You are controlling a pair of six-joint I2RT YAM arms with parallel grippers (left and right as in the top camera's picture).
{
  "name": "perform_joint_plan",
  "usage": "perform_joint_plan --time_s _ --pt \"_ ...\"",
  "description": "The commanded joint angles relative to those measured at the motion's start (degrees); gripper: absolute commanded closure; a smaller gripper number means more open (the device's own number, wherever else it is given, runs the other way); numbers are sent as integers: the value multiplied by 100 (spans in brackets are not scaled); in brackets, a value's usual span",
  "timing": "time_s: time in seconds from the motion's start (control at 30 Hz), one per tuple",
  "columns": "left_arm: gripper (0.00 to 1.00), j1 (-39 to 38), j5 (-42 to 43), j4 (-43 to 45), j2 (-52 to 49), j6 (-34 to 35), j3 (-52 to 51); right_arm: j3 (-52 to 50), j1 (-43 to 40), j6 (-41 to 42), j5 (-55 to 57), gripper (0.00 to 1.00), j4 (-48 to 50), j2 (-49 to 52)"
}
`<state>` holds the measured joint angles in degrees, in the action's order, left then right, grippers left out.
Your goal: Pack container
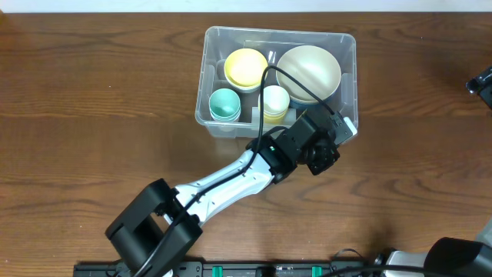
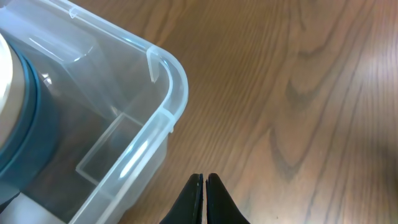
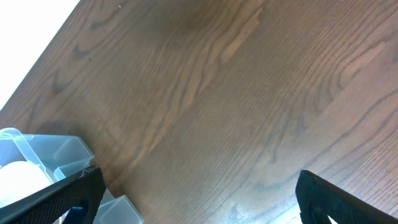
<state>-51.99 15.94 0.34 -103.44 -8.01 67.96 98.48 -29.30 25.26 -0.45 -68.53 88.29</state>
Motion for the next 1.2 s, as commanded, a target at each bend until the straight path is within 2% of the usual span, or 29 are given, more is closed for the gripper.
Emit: perform_joint_plan --time_s 0.0,0.17,0.8,1.03,1.17 --pt "94 -4 -13 79 -186 -142 94 -2 -63 66 0 1 -7 2" --pt "94 17 -72 199 -350 -299 94 -2 -66 66 0 1 -7 2" --pt "94 33 -1582 846 -376 -706 94 -2 -63 63 0 1 -7 2" --pt "94 31 -1665 1132 -376 -782 94 -2 -63 63 0 1 -7 2" --pt "94 -2 -1663 774 -332 -780 94 -2 -63 66 0 1 -7 2"
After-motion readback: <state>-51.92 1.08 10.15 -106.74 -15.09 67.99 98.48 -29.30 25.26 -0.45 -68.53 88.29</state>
